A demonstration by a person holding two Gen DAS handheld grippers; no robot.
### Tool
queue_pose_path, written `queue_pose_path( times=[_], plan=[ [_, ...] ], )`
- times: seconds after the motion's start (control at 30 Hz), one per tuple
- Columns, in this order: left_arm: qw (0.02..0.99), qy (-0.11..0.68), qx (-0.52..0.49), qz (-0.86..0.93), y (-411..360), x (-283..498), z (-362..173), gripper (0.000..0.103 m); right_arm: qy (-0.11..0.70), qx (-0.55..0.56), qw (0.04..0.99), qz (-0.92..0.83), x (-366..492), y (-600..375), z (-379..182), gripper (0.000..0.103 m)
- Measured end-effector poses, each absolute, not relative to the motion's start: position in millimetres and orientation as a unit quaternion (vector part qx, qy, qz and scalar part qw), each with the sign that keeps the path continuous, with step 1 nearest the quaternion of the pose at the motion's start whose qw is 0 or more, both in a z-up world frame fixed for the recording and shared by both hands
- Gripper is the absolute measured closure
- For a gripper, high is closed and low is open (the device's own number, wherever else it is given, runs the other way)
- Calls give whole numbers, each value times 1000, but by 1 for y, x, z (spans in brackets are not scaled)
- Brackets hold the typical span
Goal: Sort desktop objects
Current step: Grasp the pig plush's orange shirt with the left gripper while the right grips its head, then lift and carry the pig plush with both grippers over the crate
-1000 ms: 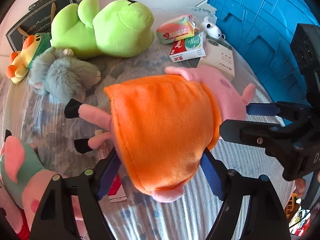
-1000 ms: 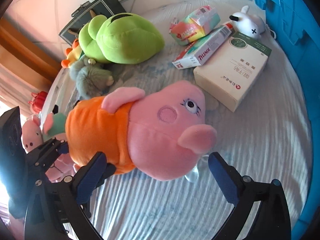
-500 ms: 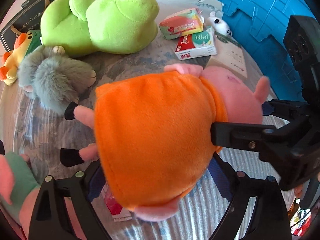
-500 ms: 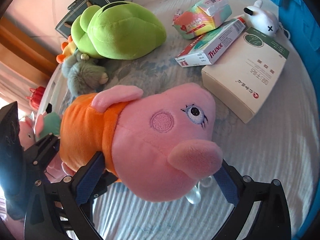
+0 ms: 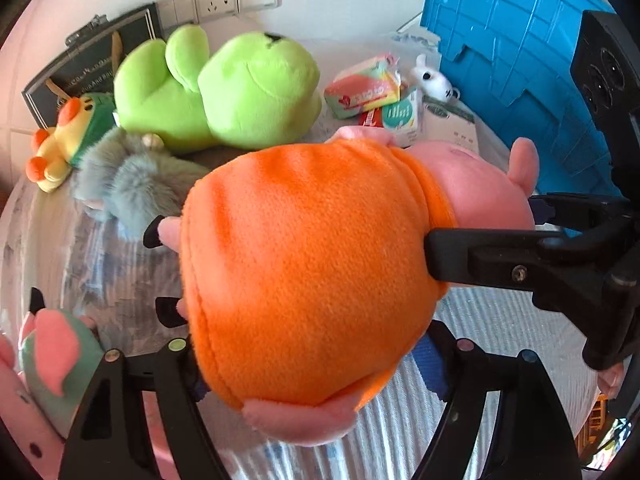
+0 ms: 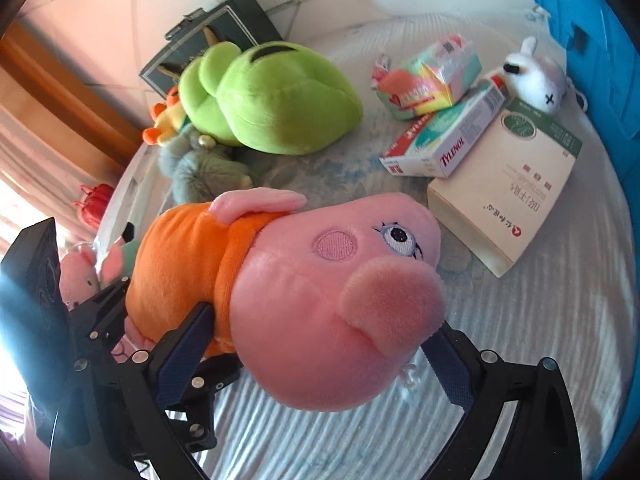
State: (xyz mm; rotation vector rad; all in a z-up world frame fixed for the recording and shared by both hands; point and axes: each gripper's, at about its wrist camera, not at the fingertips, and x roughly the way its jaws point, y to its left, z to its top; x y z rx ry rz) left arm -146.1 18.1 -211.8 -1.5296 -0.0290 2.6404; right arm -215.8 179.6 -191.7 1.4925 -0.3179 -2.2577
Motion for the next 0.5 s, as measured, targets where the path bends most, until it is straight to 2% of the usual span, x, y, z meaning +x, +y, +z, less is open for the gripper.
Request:
queue_pose_path(
  times=[0.5],
  plan=[
    [30,-5,-386,922,30,-82,-107,25,-71,442,227,-865,-143,174,-74,3]
  ],
)
